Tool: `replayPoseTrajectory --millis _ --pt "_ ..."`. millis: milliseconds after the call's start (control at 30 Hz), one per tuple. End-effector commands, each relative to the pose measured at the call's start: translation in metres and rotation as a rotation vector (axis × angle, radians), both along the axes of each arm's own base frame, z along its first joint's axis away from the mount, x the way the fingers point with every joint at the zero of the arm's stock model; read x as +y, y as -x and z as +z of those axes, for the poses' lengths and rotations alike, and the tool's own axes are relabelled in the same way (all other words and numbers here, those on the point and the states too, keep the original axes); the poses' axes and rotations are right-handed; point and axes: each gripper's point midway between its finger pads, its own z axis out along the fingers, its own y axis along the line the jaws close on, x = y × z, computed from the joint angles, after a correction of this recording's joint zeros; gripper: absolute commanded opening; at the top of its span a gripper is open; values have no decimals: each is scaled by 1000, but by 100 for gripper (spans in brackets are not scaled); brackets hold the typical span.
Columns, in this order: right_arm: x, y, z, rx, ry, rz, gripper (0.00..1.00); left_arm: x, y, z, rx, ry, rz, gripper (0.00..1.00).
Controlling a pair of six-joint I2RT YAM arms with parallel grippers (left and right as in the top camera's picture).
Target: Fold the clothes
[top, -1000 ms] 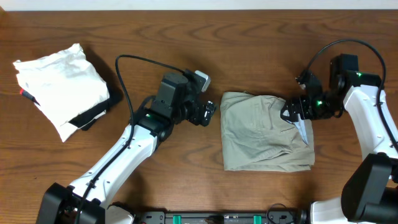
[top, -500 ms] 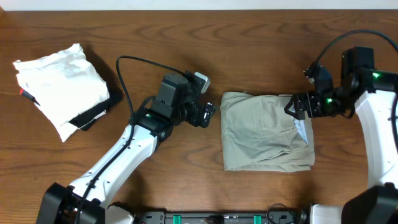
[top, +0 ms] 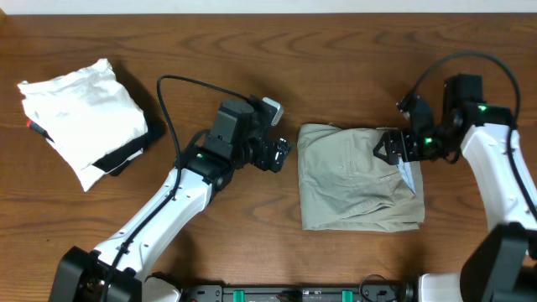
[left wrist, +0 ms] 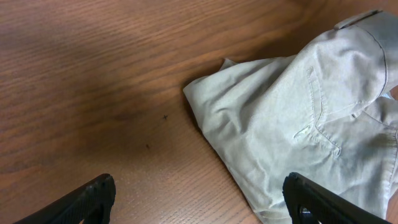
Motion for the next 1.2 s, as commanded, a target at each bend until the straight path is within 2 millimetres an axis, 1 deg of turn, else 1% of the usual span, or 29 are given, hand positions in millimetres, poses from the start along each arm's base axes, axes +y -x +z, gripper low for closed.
replayPoseTrajectory --millis 0,100,133,233,300,333,367,433,500,600,667,733,833,967,1067,1167 --pt "-4 9 -30 109 22 -73 86 -1 -1 1 8 11 7 88" --pt "-2 11 -44 159 11 -84 84 -1 -2 1 8 11 7 88" --pt "-1 12 -48 172 6 -83 78 -1 -2 1 8 11 7 88" --pt "-3 11 -54 193 7 -107 40 -1 -1 1 8 11 7 88" --pt "-12 7 -54 186 41 -148 15 -1 -1 1 8 11 7 88" --pt "-22 5 -54 188 81 -204 8 -1 -1 1 8 11 7 88" --pt "-33 3 -52 191 122 -262 4 -1 -1 1 8 11 7 88" --pt "-56 -1 -44 188 194 -387 1 -1 -1 1 9 11 7 88" --pt "-73 -5 -34 169 221 -471 1 -1 -1 1 10 10 7 88" --pt "-85 -6 -30 156 226 -514 3 -1 -1 1 10 10 7 88" --pt "-90 -1 -35 187 232 -528 5 -1 -1 1 10 10 7 88" --pt "-94 6 -44 229 264 -552 9 -2 -1 1 12 12 3 88" --pt "-102 23 -63 320 332 -612 13 -8 5 3 26 40 -31 88" --pt "-104 42 -86 428 371 -659 16 -16 11 4 32 54 -62 88" --pt "-105 53 -95 490 398 -691 17 -20 12 5 26 57 -72 89" --pt "-104 53 -97 499 397 -687 17 -24 11 8 9 66 -81 89"
